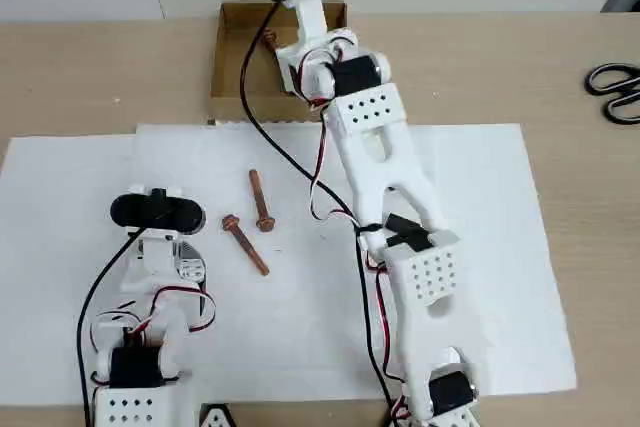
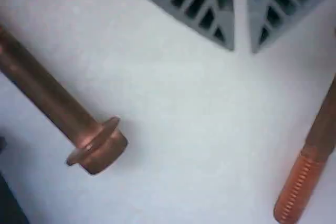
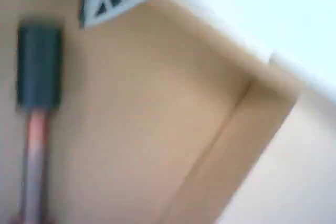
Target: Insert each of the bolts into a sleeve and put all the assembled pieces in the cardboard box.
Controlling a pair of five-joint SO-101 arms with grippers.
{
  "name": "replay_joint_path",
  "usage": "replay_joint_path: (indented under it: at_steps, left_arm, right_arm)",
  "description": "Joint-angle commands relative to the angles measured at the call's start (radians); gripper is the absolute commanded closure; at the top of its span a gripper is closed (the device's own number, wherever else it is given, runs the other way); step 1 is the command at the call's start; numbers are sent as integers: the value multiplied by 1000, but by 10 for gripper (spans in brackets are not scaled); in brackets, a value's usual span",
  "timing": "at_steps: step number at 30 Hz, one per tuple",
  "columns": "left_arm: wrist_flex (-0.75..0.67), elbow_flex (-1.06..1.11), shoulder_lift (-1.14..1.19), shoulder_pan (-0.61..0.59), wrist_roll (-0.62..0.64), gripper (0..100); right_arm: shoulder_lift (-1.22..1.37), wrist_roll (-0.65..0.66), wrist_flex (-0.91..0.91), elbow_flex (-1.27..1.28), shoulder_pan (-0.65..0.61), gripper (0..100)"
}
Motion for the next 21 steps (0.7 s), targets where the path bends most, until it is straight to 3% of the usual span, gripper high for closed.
replay_joint_path:
  at_steps: [1, 8, 14, 21]
  left_arm:
    - [2, -5, -11, 0, -2, 995]
    - [2, -5, -11, 0, -2, 995]
    - [2, -5, -11, 0, -2, 995]
    - [2, -4, -11, 0, -2, 995]
  right_arm:
    - [-113, -28, 197, -77, -4, 876]
    - [-199, -150, 506, -164, -13, 876]
    - [-282, -189, 524, -141, -25, 876]
    - [-450, -310, 524, 167, -24, 876]
